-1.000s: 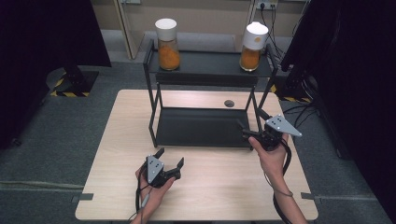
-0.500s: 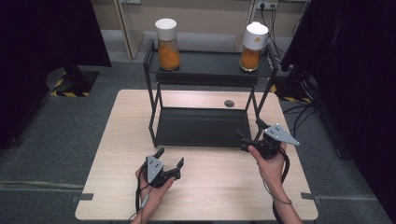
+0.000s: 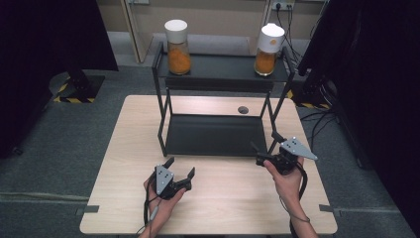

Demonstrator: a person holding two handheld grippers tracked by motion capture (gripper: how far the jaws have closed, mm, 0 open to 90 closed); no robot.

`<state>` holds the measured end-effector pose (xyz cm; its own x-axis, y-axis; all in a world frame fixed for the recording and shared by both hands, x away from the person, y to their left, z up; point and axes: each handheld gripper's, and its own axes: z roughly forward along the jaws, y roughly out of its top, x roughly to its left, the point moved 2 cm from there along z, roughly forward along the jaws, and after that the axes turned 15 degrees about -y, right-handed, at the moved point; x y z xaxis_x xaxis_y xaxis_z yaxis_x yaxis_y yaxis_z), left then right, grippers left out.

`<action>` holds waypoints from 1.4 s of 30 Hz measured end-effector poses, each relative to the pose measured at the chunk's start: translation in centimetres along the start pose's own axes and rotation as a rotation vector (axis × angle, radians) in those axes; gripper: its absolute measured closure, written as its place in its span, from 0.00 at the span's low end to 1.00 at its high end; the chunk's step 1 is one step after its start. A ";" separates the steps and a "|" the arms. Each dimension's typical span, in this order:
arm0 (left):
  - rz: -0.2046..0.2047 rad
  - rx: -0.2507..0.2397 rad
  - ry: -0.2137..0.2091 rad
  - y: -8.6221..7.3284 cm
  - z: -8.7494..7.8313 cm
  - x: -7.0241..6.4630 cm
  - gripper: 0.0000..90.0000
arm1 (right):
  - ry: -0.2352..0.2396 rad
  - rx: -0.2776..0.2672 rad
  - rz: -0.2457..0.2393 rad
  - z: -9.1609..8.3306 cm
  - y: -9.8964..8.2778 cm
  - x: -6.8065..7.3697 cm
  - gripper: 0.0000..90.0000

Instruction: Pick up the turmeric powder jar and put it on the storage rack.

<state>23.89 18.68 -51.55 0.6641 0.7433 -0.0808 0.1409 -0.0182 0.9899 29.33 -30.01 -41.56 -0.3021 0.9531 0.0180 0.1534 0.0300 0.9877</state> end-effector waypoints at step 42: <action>-0.001 -0.001 0.003 0.0 0.0 0.0 0.16 | 0.025 0.107 0.011 -0.7 -6.0 0.9 0.05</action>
<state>23.87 18.64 -51.56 0.6620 0.7451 -0.0811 0.1409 -0.0174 0.9899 27.48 -29.57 -47.39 -0.3228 0.9459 0.0340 0.2558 0.0525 0.9653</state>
